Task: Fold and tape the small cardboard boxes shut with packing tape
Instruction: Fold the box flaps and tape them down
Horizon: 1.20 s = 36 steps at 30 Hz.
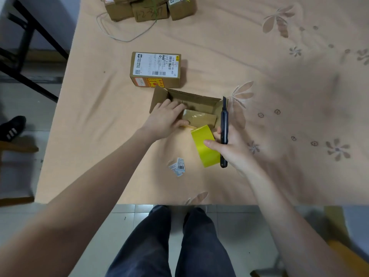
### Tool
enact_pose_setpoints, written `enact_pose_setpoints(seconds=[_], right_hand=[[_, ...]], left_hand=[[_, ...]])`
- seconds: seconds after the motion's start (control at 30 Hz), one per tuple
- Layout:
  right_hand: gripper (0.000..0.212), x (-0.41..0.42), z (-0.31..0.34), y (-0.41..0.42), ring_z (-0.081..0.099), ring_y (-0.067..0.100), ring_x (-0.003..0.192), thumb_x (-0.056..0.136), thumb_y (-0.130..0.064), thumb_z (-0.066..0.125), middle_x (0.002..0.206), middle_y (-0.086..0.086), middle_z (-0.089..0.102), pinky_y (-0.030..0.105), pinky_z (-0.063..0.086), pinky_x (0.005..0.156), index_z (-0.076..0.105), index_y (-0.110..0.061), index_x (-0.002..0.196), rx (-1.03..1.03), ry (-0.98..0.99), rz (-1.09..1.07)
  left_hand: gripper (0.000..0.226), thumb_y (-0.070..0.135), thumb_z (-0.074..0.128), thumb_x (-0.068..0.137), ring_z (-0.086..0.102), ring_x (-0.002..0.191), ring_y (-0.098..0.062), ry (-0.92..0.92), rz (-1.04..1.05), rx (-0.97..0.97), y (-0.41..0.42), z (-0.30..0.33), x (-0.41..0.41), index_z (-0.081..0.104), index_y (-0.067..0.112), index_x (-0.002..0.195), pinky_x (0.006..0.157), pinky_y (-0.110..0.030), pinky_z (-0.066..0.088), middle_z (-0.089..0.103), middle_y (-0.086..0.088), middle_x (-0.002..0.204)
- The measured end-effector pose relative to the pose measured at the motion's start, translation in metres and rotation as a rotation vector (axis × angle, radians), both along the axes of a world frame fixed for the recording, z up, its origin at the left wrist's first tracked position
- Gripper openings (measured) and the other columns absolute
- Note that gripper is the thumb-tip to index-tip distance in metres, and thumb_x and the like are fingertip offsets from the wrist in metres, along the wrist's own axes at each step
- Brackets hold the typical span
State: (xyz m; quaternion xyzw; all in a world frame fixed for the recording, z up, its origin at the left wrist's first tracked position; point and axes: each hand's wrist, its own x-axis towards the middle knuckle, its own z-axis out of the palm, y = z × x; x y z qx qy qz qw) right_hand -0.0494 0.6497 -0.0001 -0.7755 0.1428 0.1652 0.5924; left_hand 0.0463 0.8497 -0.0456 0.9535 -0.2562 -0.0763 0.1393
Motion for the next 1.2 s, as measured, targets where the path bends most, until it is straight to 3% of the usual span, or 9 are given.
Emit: enact_pose_setpoints(seconds=[0.13, 0.47, 0.53, 0.6, 0.77, 0.9, 1.03, 1.13, 1.2], right_hand=[[0.035, 0.003, 0.004, -0.003, 0.046, 0.005, 0.065, 0.08, -0.011, 0.074, 0.073, -0.005, 0.044, 0.017, 0.04, 0.061, 0.041, -0.024, 0.081, 0.017, -0.022, 0.026], [0.029, -0.001, 0.013, -0.019, 0.049, 0.012, 0.07, 0.074, -0.018, 0.073, 0.072, -0.005, 0.047, 0.03, 0.038, 0.069, 0.045, -0.023, 0.078, 0.03, 0.002, -0.039], [0.026, -0.003, 0.016, -0.025, 0.051, 0.011, 0.071, 0.074, -0.02, 0.072, 0.073, -0.005, 0.048, 0.028, 0.039, 0.07, 0.048, -0.02, 0.081, 0.018, -0.003, -0.07], [0.024, -0.005, 0.018, -0.032, 0.053, 0.004, 0.066, 0.081, -0.008, 0.069, 0.072, -0.005, 0.049, 0.023, 0.04, 0.067, 0.048, -0.02, 0.079, 0.015, -0.022, -0.137], [0.03, -0.005, 0.031, -0.054, 0.047, 0.001, 0.058, 0.083, 0.006, 0.058, 0.068, -0.004, 0.045, 0.012, 0.036, 0.055, 0.045, -0.019, 0.072, 0.025, -0.096, -0.302], [0.025, 0.003, 0.034, -0.068, 0.043, 0.007, 0.062, 0.083, 0.002, 0.057, 0.072, -0.003, 0.042, 0.016, 0.034, 0.055, 0.044, -0.019, 0.077, -0.063, -0.122, -0.341], [0.025, 0.017, 0.029, -0.069, 0.044, 0.008, 0.065, 0.085, -0.008, 0.061, 0.072, -0.007, 0.043, 0.009, 0.035, 0.051, 0.043, -0.024, 0.076, -0.142, -0.12, -0.337], [0.017, 0.02, 0.021, -0.066, 0.051, 0.019, 0.072, 0.088, -0.022, 0.06, 0.072, -0.008, 0.044, 0.029, 0.045, 0.068, 0.044, -0.02, 0.087, -0.33, -0.114, -0.245], [0.021, 0.017, 0.015, -0.064, 0.056, 0.031, 0.079, 0.089, -0.026, 0.057, 0.074, -0.003, 0.049, 0.042, 0.048, 0.072, 0.043, -0.014, 0.098, -0.545, -0.146, -0.118]], left_hand=[[0.033, 0.037, 0.053, 0.093, 0.044, 0.099, -0.025, -0.003, 0.01, -0.04, -0.002, -0.001, -0.001, 0.054, 0.01, 0.113, 0.072, -0.029, 0.019, 0.056, -0.006, 0.111], [0.044, 0.038, 0.061, 0.087, 0.038, 0.103, -0.024, 0.083, -0.036, 0.033, -0.002, 0.002, -0.002, 0.047, 0.007, 0.114, 0.071, -0.027, 0.014, 0.048, -0.008, 0.115], [0.039, 0.035, 0.063, 0.086, 0.039, 0.101, -0.023, 0.074, -0.003, 0.021, -0.004, 0.003, -0.002, 0.047, 0.009, 0.11, 0.071, -0.029, 0.016, 0.049, -0.007, 0.113], [0.039, 0.036, 0.065, 0.084, 0.04, 0.101, -0.023, 0.073, 0.025, 0.004, -0.004, 0.004, -0.006, 0.048, 0.011, 0.108, 0.073, -0.031, 0.019, 0.049, -0.004, 0.11], [0.043, 0.052, 0.061, 0.083, 0.039, 0.098, -0.018, 0.083, 0.114, -0.136, -0.004, 0.007, -0.02, 0.054, 0.017, 0.105, 0.083, -0.034, 0.023, 0.042, 0.003, 0.1], [0.024, 0.041, 0.056, 0.091, 0.044, 0.1, -0.017, 0.017, 0.181, -0.187, -0.006, 0.016, -0.021, 0.064, 0.018, 0.089, 0.087, -0.028, 0.018, 0.05, 0.006, 0.101], [0.044, 0.041, 0.045, 0.097, 0.053, 0.099, -0.014, 0.081, 0.219, -0.252, -0.013, 0.025, -0.021, 0.073, 0.016, 0.073, 0.089, -0.033, 0.034, 0.057, 0.008, 0.112], [0.041, 0.036, 0.049, 0.096, 0.059, 0.089, -0.014, 0.165, 0.287, -0.298, -0.016, 0.03, -0.021, 0.065, 0.021, 0.062, 0.075, -0.031, 0.044, 0.057, 0.009, 0.114], [0.02, 0.031, 0.054, 0.092, 0.057, 0.094, -0.015, 0.184, 0.293, -0.308, -0.017, 0.03, -0.021, 0.069, 0.023, 0.081, 0.077, -0.031, 0.045, 0.053, 0.008, 0.118]])
